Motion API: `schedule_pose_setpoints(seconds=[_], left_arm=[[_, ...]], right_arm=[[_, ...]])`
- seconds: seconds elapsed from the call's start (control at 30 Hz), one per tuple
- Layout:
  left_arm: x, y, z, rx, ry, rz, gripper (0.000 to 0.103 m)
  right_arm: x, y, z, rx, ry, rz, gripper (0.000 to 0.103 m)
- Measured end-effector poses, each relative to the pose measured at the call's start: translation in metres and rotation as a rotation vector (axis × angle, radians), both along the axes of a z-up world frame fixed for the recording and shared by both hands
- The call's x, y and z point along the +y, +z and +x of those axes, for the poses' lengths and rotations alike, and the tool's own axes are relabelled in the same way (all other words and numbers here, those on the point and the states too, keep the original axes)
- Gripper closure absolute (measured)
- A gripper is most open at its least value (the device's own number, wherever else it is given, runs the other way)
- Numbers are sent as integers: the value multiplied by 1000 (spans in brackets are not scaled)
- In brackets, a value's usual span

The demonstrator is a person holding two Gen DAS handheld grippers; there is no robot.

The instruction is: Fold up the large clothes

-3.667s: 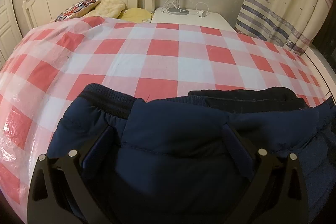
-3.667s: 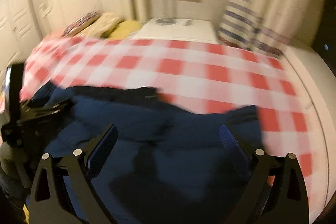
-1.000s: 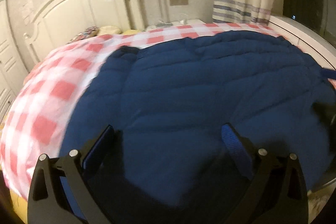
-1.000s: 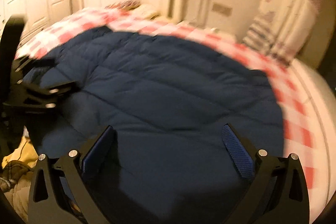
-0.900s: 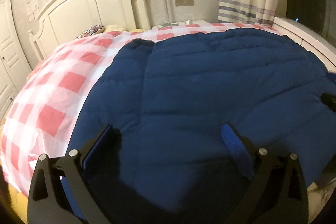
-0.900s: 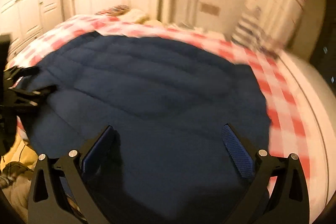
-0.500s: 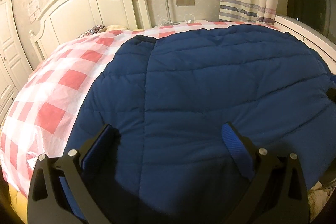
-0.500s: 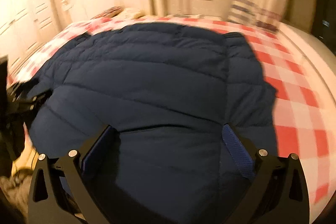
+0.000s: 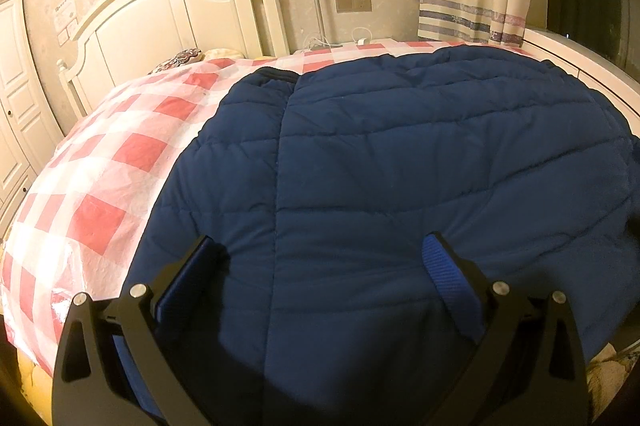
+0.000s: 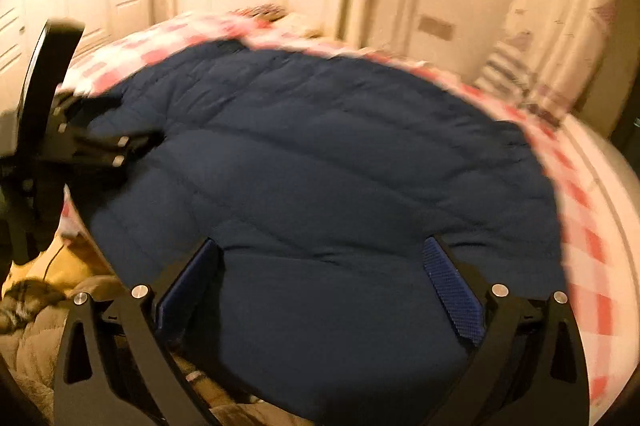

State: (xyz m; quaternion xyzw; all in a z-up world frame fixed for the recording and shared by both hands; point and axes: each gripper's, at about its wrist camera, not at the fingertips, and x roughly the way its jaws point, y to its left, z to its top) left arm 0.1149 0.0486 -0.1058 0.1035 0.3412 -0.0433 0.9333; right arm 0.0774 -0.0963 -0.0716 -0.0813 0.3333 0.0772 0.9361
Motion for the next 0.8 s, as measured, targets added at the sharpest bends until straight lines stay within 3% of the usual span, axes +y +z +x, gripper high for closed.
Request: schedule_pose_setpoints(seconds=[0.07, 0.13, 0.23, 0.4, 0.5, 0.6, 0.67, 0.8], left_arm=[[0, 0, 0, 0, 1, 1, 2], [0, 0, 1, 1, -1, -2, 2], [0, 1, 1, 2, 0, -2, 2], [7, 8, -4, 15, 28, -26, 2], [28, 21, -27, -42, 71, -84, 4], [42, 10, -28, 1, 84, -53, 3], [51, 3, -29, 4, 69, -84, 2], [46, 14, -29, 3, 102, -71, 8]], right_arm=[[-19, 1, -3, -17, -74, 24, 5], [-48, -15, 4, 42, -151, 47, 5], [-70, -31, 4, 42, -101, 192, 4], [-66, -29, 6, 58, -108, 162, 4], [-69, -30, 3, 55, -105, 163, 4], [-67, -31, 3, 52, -106, 166, 4], [-67, -31, 6, 53, -107, 168, 4], [-68, -24, 4, 75, -105, 167, 4]])
